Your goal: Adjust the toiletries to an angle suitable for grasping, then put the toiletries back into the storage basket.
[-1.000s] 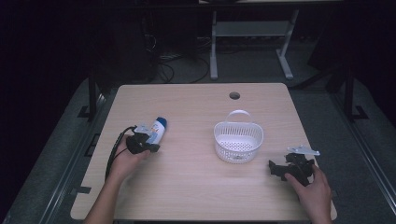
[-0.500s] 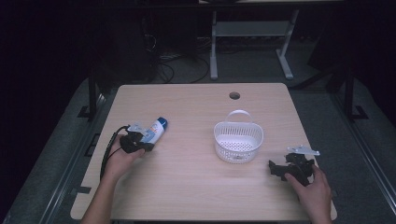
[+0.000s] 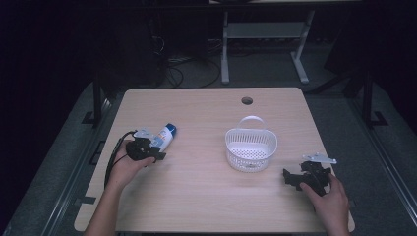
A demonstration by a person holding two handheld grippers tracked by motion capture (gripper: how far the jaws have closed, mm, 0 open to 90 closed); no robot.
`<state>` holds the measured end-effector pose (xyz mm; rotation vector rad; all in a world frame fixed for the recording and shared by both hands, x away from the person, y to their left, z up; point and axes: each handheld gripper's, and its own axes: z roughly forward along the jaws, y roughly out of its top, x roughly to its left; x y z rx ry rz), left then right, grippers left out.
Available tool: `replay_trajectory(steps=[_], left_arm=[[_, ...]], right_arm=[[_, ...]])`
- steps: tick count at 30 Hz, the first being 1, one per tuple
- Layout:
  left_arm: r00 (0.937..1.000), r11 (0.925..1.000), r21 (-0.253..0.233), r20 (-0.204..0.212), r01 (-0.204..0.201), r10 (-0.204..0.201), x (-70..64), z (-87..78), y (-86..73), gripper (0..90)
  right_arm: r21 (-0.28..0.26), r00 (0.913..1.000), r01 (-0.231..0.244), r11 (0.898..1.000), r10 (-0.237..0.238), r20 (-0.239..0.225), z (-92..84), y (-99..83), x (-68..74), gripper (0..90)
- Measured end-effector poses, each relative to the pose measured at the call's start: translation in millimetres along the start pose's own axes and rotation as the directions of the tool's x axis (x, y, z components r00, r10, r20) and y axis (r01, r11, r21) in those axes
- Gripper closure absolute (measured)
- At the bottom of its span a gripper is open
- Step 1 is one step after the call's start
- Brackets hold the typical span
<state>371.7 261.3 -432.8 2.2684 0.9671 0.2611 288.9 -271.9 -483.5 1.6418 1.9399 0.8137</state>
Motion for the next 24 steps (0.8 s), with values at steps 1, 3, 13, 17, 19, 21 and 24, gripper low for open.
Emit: replay_trajectory(steps=[1, 3, 13, 17, 19, 21, 24], left_arm=[[1.0000, 1.0000, 0.002, 0.007, 0.005, -0.005, -0.7, 0.3, 0.6, 57.0], [1.0000, 1.0000, 0.008, 0.005, 0.004, -0.005, -1.6, 0.4, 1.5, 52.8], [1.0000, 0.9999, -0.011, -0.004, -0.002, 0.002, 0.5, -3.3, 6.5, 41.7], [0.9999, 0.9999, -0.010, -0.011, 0.002, -0.002, 2.6, -4.4, 10.2, 38.0], [0.9999, 0.9998, -0.016, -0.010, 0.009, -0.009, 4.3, -5.7, 13.2, 36.8], [0.9997, 0.9996, -0.025, -0.018, 0.015, -0.015, 7.2, -7.3, 16.4, 35.4], [0.9995, 0.9993, -0.030, -0.019, 0.024, -0.025, 11.5, -7.7, 19.7, 33.6]], right_arm=[[0.000, 1.0000, 0.000, 1.000, 0.000, 0.000, 0.0, 0.0, 0.0, 0.5], [0.000, 1.0000, 0.000, 1.000, 0.000, 0.000, 0.0, 0.0, 0.0, 0.5], [0.000, 1.0000, 0.002, 1.000, -0.002, -0.002, 0.1, 0.1, -0.3, 0.4], [0.000, 1.0000, 0.002, 1.000, -0.002, -0.002, 0.1, 0.1, -0.3, 0.4], [0.000, 1.0000, 0.002, 1.000, -0.002, -0.002, 0.1, 0.1, -0.3, 0.4], [0.000, 1.0000, 0.002, 1.000, -0.002, -0.002, 0.1, 0.1, -0.3, 0.4], [0.000, 1.0000, 0.002, 1.000, -0.002, -0.002, 0.1, 0.1, -0.3, 0.4]])
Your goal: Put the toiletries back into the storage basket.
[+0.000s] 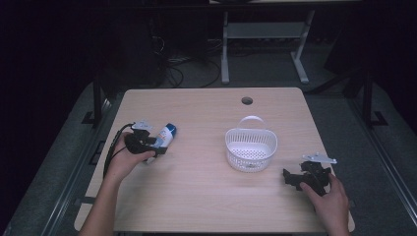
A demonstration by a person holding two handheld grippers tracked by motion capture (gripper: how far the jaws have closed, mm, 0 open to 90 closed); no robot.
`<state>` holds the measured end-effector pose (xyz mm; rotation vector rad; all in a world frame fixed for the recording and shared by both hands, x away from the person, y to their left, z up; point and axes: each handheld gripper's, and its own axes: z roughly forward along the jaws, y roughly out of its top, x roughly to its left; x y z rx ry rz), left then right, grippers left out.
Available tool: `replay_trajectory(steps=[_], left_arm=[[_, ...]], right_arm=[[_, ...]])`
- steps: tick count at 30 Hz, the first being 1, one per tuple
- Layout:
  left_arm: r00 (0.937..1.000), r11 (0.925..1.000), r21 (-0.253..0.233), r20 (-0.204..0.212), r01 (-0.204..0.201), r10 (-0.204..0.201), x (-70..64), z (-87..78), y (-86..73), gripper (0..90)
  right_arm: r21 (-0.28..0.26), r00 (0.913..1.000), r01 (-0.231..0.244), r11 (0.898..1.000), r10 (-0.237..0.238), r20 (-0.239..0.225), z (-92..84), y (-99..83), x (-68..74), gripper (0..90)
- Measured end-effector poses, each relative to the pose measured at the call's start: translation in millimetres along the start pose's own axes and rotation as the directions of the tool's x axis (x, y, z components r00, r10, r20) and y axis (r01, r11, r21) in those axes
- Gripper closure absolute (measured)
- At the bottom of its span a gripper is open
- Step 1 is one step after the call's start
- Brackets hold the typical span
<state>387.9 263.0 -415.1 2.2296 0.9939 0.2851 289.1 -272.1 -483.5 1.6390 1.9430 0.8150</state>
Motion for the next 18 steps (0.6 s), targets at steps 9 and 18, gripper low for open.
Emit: replay_trajectory(steps=[9, 18], left_arm=[[0.9997, 0.9999, 0.013, -0.021, 0.008, -0.008, 10.6, -0.1, 13.3, 29.1], [0.9990, 0.9994, 0.025, -0.038, 0.023, -0.022, 20.7, 3.5, 24.5, 28.7]], right_arm=[[0.000, 1.0000, 0.000, 1.000, 0.000, 0.000, 0.0, 0.0, 0.0, 0.4], [0.000, 1.0000, 0.000, 1.000, 0.000, 0.000, 0.0, 0.0, 0.0, 0.4]])
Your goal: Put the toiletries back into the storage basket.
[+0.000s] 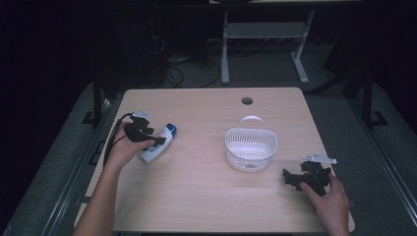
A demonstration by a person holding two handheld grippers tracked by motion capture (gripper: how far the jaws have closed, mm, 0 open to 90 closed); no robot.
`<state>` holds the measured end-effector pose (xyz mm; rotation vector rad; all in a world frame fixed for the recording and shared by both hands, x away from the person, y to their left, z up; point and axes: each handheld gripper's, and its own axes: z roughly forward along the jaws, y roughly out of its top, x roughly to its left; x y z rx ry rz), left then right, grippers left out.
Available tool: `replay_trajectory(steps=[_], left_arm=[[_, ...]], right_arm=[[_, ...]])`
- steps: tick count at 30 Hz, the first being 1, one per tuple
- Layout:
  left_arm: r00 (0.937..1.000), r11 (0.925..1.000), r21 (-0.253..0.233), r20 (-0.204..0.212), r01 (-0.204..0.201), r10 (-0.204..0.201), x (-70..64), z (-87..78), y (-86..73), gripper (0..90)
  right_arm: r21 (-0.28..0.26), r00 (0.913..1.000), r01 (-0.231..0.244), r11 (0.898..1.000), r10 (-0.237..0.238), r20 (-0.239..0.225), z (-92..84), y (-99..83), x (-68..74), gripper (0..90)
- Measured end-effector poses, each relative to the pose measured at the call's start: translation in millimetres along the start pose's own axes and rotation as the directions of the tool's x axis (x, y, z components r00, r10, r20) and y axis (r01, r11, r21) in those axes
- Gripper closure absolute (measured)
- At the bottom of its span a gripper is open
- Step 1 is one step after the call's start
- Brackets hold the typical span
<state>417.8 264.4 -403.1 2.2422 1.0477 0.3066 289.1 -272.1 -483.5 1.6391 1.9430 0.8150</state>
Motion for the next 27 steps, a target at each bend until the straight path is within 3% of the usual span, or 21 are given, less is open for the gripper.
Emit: replay_trajectory(steps=[11, 20, 23, 27], left_arm=[[0.9994, 0.9985, 0.049, -0.024, 0.026, -0.025, 12.6, 11.4, 14.4, 27.5], [0.9995, 0.9949, 0.099, -0.026, 0.017, -0.015, 16.9, 22.6, 31.0, 27.5], [0.9990, 0.9902, 0.138, -0.044, 0.018, -0.012, 18.5, 28.0, 35.7, 26.1], [0.9990, 0.9878, 0.156, -0.045, 0.012, -0.005, 19.2, 34.9, 40.8, 25.9]], right_arm=[[0.000, 1.0000, 0.000, 1.000, 0.000, 0.000, 0.0, 0.0, 0.0, 0.4], [0.000, 1.0000, 0.000, 1.000, 0.000, 0.000, 0.0, 0.0, 0.0, 0.4], [0.000, 1.0000, 0.001, 1.000, -0.001, 0.000, 0.0, 0.0, -0.1, 0.4], [-0.001, 1.0000, -0.002, 1.000, 0.002, 0.000, 0.1, 0.0, 0.1, 0.5]])
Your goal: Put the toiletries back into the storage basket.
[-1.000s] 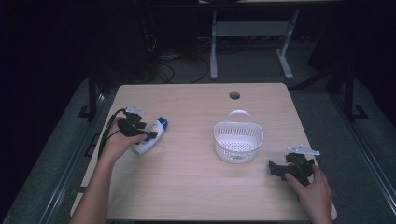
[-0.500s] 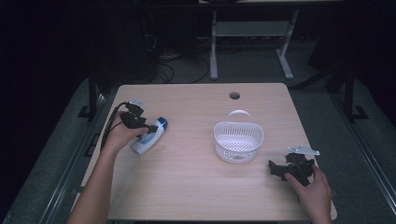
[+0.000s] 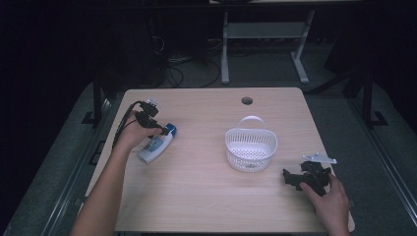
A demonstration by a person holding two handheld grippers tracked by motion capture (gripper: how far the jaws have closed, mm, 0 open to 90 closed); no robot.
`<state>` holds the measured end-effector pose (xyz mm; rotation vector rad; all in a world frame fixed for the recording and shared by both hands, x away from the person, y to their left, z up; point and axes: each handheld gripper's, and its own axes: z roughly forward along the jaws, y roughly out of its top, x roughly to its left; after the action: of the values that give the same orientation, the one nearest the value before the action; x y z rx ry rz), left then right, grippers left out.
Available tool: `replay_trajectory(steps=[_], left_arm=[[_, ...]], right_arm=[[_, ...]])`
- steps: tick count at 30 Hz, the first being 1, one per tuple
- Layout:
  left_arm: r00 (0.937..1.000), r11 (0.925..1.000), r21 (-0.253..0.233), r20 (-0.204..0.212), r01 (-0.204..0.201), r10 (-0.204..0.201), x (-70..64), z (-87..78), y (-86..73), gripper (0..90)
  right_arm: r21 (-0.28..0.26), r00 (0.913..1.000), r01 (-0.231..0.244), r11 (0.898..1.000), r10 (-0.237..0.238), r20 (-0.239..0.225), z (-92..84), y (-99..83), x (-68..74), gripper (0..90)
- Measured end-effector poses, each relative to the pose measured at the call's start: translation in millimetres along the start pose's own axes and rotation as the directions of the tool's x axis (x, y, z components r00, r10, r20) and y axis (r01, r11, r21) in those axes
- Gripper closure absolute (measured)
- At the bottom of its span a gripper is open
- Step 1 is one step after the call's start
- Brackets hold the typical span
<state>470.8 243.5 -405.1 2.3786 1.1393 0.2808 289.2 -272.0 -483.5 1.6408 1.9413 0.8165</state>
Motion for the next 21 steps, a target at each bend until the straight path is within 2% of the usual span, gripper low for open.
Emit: replay_trajectory(steps=[3, 6, 10, 21], left_arm=[[0.9998, 0.9990, 0.042, -0.016, -0.013, 0.014, -1.1, 4.8, 3.4, 24.9], [0.9997, 0.9983, 0.056, -0.016, -0.019, 0.020, -2.9, 11.3, 6.5, 24.8], [0.9991, 0.9948, 0.097, -0.025, -0.031, 0.034, -4.7, 19.6, 8.5, 24.2], [0.9994, 0.9864, 0.162, -0.016, -0.028, 0.031, -7.9, 36.9, 8.3, 23.9]], right_arm=[[0.000, 1.0000, 0.000, 1.000, 0.000, 0.000, 0.0, 0.0, 0.0, 0.4], [0.000, 1.0000, 0.000, 1.000, 0.000, 0.000, 0.0, 0.0, 0.0, 0.4], [0.000, 1.0000, 0.000, 1.000, 0.000, 0.000, 0.0, 0.0, 0.0, 0.4], [0.000, 1.0000, 0.000, 1.000, 0.000, 0.000, 0.0, 0.0, 0.0, 0.4]])
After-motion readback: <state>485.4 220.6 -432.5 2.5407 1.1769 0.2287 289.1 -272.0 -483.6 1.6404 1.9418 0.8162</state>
